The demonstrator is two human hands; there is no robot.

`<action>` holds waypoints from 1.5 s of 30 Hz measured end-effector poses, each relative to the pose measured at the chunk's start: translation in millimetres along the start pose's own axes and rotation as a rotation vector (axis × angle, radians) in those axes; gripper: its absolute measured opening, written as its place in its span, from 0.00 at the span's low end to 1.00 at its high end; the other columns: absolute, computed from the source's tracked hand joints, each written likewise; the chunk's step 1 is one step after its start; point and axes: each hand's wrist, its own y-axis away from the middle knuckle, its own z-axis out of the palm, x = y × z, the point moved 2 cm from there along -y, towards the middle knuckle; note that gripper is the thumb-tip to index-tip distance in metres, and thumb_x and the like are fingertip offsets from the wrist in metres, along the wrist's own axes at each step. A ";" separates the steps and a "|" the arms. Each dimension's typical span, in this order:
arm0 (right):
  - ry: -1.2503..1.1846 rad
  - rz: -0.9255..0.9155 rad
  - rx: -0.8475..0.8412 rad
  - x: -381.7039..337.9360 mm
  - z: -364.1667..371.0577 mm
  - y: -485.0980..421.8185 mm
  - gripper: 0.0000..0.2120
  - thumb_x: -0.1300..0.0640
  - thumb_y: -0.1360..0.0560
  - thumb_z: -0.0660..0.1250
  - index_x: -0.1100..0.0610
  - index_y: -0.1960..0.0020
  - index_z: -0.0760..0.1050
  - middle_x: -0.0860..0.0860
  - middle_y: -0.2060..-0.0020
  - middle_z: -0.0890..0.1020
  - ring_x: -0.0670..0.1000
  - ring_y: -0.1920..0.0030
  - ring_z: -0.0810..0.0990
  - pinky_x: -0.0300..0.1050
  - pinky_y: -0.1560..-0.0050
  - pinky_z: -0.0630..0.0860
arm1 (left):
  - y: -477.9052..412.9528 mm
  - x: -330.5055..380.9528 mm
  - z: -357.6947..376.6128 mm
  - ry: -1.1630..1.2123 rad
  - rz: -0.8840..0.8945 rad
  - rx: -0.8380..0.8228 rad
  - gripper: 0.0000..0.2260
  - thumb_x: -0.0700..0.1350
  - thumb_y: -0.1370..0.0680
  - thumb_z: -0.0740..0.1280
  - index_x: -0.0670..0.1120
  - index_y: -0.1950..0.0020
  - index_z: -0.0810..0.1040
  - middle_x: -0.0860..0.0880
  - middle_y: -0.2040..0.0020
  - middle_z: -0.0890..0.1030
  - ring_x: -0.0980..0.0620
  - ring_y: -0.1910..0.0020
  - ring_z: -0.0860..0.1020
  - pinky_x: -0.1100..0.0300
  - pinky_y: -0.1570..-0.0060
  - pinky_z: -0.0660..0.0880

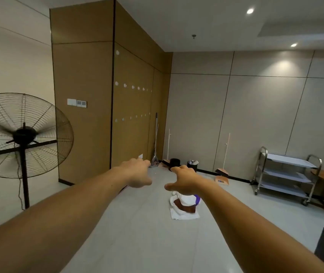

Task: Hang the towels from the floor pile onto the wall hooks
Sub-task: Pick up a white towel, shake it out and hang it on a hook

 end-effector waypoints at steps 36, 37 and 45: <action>-0.013 0.070 -0.038 112.3 37.1 -549.0 0.38 0.39 0.26 0.67 0.50 0.23 0.56 0.55 0.25 0.62 0.60 0.27 0.61 0.59 0.29 0.64 | -564.9 -194.2 91.5 0.043 0.021 -0.110 0.31 0.53 0.25 0.65 0.48 0.25 0.59 0.45 0.28 0.65 0.44 0.34 0.68 0.49 0.38 0.72; -0.009 0.077 -0.032 113.0 38.8 -567.5 0.38 0.39 0.26 0.67 0.50 0.23 0.57 0.56 0.26 0.62 0.60 0.28 0.63 0.58 0.30 0.65 | -584.2 -203.9 95.4 0.047 0.032 -0.113 0.32 0.53 0.25 0.65 0.47 0.24 0.59 0.45 0.28 0.65 0.44 0.33 0.68 0.49 0.38 0.72; 0.013 0.120 -0.017 115.2 46.6 -712.9 0.37 0.38 0.27 0.66 0.49 0.24 0.57 0.56 0.28 0.65 0.60 0.31 0.66 0.56 0.33 0.67 | -736.6 -274.7 101.8 0.050 0.107 -0.111 0.28 0.54 0.27 0.66 0.46 0.30 0.65 0.45 0.33 0.69 0.44 0.37 0.70 0.48 0.40 0.73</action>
